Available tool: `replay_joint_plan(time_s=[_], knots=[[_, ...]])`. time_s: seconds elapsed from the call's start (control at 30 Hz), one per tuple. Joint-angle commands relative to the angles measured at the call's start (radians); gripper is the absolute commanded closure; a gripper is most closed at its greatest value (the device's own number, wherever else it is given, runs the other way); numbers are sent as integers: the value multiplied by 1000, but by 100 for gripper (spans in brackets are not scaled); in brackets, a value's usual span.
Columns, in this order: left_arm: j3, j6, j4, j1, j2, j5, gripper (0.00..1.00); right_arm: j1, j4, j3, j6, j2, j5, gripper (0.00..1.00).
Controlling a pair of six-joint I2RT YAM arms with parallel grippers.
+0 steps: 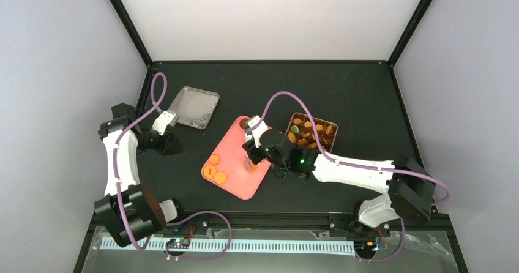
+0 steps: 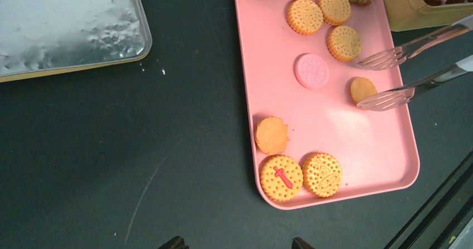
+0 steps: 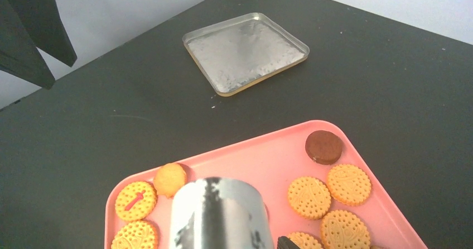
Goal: Pack the cookies
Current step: Pick up the fake cookies from the plate.
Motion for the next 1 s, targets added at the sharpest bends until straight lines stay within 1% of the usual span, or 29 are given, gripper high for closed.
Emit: replay_joint_plan(time_s=[0.0, 0.2, 0.43, 0.5, 0.8, 0.97], knots=[[6, 13, -9, 8, -12, 11, 50, 7, 50, -3, 4, 25, 9, 64], [6, 14, -11, 9, -13, 6, 50, 11, 61, -4, 15, 42, -21, 65], [5, 13, -12, 9, -11, 10, 50, 19, 61, 19, 4, 64, -16, 65], [6, 13, -11, 8, -13, 8, 50, 20, 57, 25, -2, 67, -16, 67], [6, 10, -9, 8, -8, 9, 50, 22, 43, 37, -21, 40, 9, 84], [13, 14, -13, 8, -13, 6, 50, 21, 10, 50, -52, -37, 76, 86]])
